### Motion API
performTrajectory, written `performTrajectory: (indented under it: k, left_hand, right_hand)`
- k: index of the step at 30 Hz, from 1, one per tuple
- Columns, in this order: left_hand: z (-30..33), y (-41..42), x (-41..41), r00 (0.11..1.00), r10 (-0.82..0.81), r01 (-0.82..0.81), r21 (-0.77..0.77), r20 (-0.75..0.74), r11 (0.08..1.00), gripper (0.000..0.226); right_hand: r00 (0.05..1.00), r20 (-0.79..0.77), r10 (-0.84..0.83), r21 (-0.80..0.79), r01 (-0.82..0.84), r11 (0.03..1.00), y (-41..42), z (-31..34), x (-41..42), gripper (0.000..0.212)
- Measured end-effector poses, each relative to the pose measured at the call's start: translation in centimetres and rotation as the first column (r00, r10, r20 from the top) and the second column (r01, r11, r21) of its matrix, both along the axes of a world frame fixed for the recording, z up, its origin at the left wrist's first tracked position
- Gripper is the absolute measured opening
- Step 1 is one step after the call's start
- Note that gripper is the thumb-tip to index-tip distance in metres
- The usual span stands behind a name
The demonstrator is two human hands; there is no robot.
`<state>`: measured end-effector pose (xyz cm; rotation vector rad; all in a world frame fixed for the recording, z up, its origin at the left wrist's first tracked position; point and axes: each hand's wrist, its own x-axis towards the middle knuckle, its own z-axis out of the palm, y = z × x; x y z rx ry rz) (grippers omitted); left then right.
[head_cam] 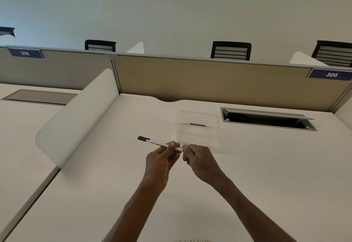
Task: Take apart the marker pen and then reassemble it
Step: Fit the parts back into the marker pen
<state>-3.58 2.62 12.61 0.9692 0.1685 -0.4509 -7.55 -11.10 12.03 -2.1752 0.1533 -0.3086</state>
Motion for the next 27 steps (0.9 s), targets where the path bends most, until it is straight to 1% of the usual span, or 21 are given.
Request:
performTrajectory:
  k: [1, 2, 3, 4, 7, 9, 10, 11, 12, 13, 14, 15, 16, 17, 18, 19, 21, 23, 25, 26, 27]
  left_hand:
    - [0.0, 0.0, 0.0, 1.000, 0.008, -0.008, 0.001, -0.001, 1.000, 0.019]
    - [0.1, 0.1, 0.1, 1.000, 0.017, -0.017, -0.004, -0.006, 1.000, 0.019]
    - [0.1, 0.1, 0.1, 1.000, 0.024, -0.024, -0.011, -0.011, 1.000, 0.019]
    - [0.1, 0.2, 0.1, 1.000, 0.026, -0.026, -0.015, -0.012, 1.000, 0.019]
    - [0.1, 0.3, 0.1, 1.000, 0.014, -0.014, 0.001, -0.006, 1.000, 0.017]
    - [0.1, 0.3, 0.1, 1.000, 0.003, -0.003, 0.011, -0.009, 1.000, 0.015]
    - [0.1, 0.2, 0.0, 1.000, -0.004, 0.004, 0.013, -0.008, 1.000, 0.015]
    - [0.1, 0.2, 0.0, 1.000, -0.010, 0.010, 0.016, -0.005, 1.000, 0.016]
    - [0.1, 0.2, 0.0, 1.000, -0.016, 0.016, 0.019, 0.001, 1.000, 0.017]
    - [0.1, 0.2, 0.0, 1.000, -0.019, 0.019, 0.022, 0.006, 1.000, 0.018]
    - [0.1, 0.2, 0.1, 1.000, -0.020, 0.019, 0.027, 0.012, 0.999, 0.018]
    - [0.1, 0.3, 0.1, 1.000, -0.016, 0.016, 0.031, 0.016, 0.999, 0.018]
    - [0.1, 0.3, 0.1, 1.000, -0.010, 0.010, 0.032, 0.016, 0.999, 0.017]
    - [0.1, 0.3, 0.2, 1.000, -0.003, 0.003, 0.030, 0.011, 1.000, 0.017]
    - [0.0, 0.4, 0.2, 1.000, 0.003, -0.003, 0.028, 0.006, 1.000, 0.017]
    - [0.0, 0.4, 0.3, 1.000, 0.007, -0.007, 0.027, 0.002, 1.000, 0.016]
    - [0.0, 0.4, 0.3, 1.000, 0.011, -0.011, 0.031, -0.007, 0.999, 0.015]
    - [0.0, 0.4, 0.4, 1.000, 0.012, -0.011, 0.030, -0.013, 0.999, 0.014]
    - [0.1, 0.3, 0.5, 1.000, 0.014, -0.014, 0.025, -0.020, 1.000, 0.013]
    - [0.1, 0.3, 0.5, 1.000, 0.014, -0.014, 0.023, -0.019, 1.000, 0.013]
    - [0.1, 0.3, 0.5, 1.000, 0.010, -0.010, 0.022, -0.012, 1.000, 0.013]
  right_hand:
    - [1.000, -0.018, 0.005, -0.039, -0.006, 0.999, 0.0, 0.1, -0.1, 0.043]
    - [1.000, -0.006, 0.010, -0.169, -0.011, 0.986, 0.0, 0.2, -0.4, 0.043]
    - [1.000, 0.020, 0.015, -0.318, -0.008, 0.948, -0.1, 0.2, -0.6, 0.045]
    - [0.997, 0.067, 0.023, -0.424, 0.008, 0.906, -0.2, 0.2, -0.9, 0.045]
    - [0.981, 0.172, 0.085, -0.541, 0.022, 0.841, -0.5, 0.0, -0.9, 0.036]
    - [0.982, 0.161, 0.095, -0.578, 0.016, 0.816, -0.2, -0.1, -0.8, 0.036]
    - [0.989, 0.131, 0.073, -0.523, 0.007, 0.853, -0.1, -0.1, -0.6, 0.037]
    - [0.997, 0.071, 0.041, -0.379, -0.011, 0.925, 0.0, 0.0, -0.5, 0.038]
    - [1.000, 0.009, 0.027, -0.142, -0.026, 0.989, 0.2, 0.1, -0.3, 0.041]
    - [0.998, -0.053, 0.024, 0.094, -0.019, 0.995, 0.4, 0.2, -0.2, 0.043]
    - [0.995, -0.095, 0.028, 0.228, -0.006, 0.974, 0.6, 0.3, -0.1, 0.044]
    - [0.994, -0.103, 0.042, 0.233, -0.017, 0.972, 0.7, 0.5, -0.1, 0.043]
    - [0.995, -0.089, 0.052, 0.110, -0.042, 0.993, 0.5, 0.5, -0.2, 0.041]
    - [0.997, -0.048, 0.053, -0.102, -0.058, 0.993, 0.3, 0.5, -0.4, 0.039]
    - [0.999, -0.003, 0.054, -0.328, -0.052, 0.943, 0.1, 0.4, -0.6, 0.038]
    - [0.998, 0.039, 0.053, -0.478, -0.028, 0.878, -0.1, 0.5, -0.8, 0.037]
    - [0.990, 0.111, 0.082, -0.554, -0.007, 0.832, -0.3, 0.8, -0.8, 0.036]
    - [0.983, 0.140, 0.116, -0.600, -0.009, 0.800, -0.1, 0.8, -0.5, 0.038]
    - [0.987, 0.133, 0.093, -0.624, 0.010, 0.782, 0.0, 0.7, -0.1, 0.036]
    - [0.992, 0.106, 0.073, -0.608, 0.007, 0.794, 0.2, 0.6, 0.0, 0.035]
    - [0.995, 0.086, 0.052, -0.540, 0.003, 0.842, 0.6, 0.5, 0.0, 0.035]
